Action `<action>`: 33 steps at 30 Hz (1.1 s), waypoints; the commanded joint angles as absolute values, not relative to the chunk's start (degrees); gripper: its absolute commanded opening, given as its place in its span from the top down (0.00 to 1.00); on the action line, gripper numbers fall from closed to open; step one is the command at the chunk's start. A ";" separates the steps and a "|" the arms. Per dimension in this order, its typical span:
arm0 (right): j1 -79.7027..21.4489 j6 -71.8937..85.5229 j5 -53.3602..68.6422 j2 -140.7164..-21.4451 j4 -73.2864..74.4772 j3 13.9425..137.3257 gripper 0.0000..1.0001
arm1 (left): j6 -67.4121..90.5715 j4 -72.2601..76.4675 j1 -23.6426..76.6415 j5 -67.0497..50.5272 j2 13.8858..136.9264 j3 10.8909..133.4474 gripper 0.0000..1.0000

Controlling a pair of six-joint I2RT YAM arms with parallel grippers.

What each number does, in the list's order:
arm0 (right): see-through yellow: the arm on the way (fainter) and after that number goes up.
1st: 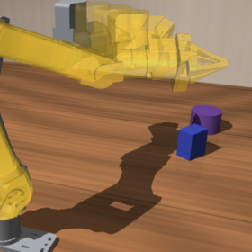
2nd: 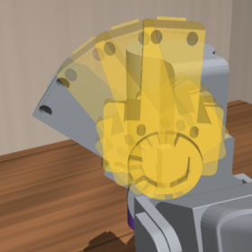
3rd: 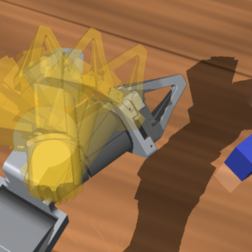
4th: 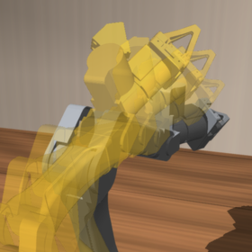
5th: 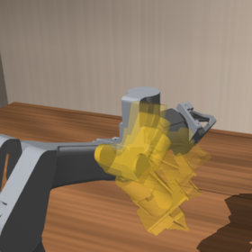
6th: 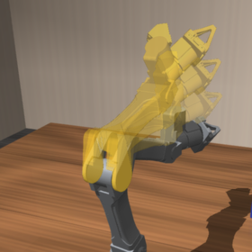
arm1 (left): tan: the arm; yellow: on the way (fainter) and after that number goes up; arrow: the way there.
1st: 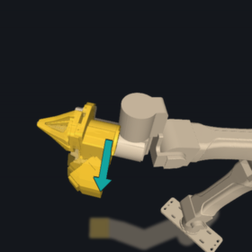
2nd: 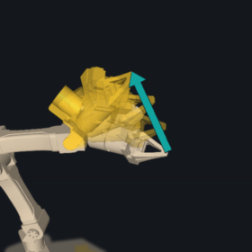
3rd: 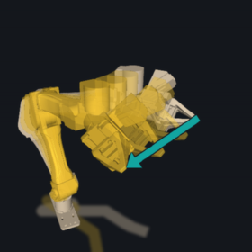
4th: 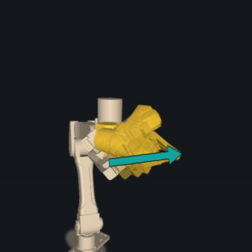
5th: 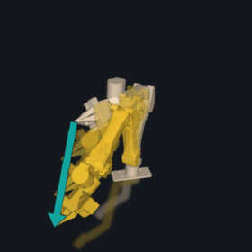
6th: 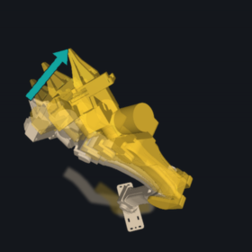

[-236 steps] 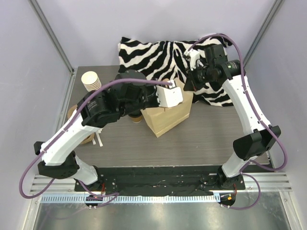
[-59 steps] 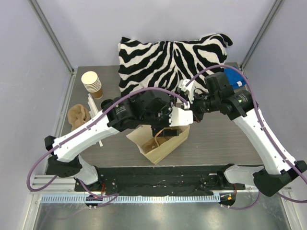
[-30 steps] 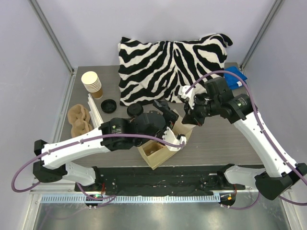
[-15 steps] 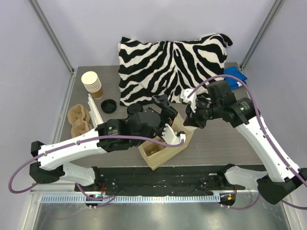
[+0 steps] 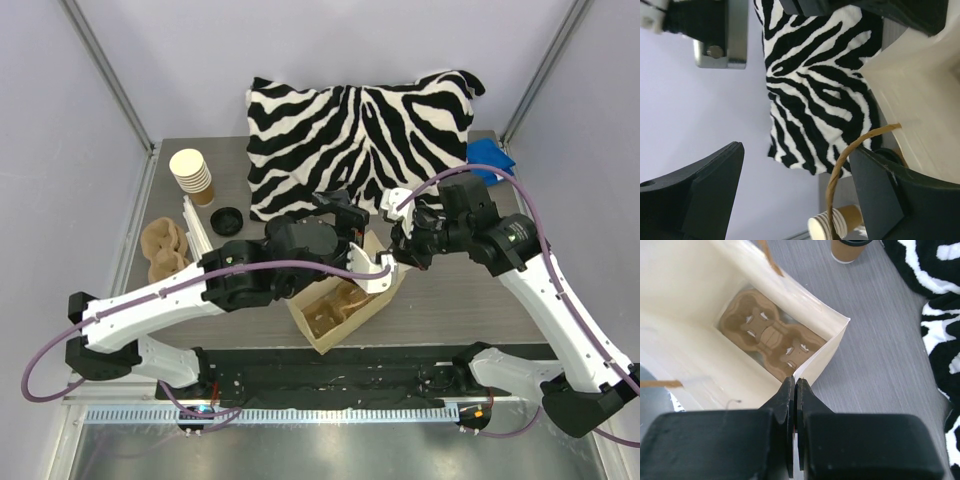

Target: Pack the takeout coffee

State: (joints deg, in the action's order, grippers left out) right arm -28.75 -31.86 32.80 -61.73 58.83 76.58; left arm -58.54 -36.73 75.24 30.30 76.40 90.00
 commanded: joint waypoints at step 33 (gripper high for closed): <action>-27.95 -19.43 17.31 -59.07 51.15 73.74 0.99 | -0.27 -61.35 33.24 -26.01 89.65 132.47 0.06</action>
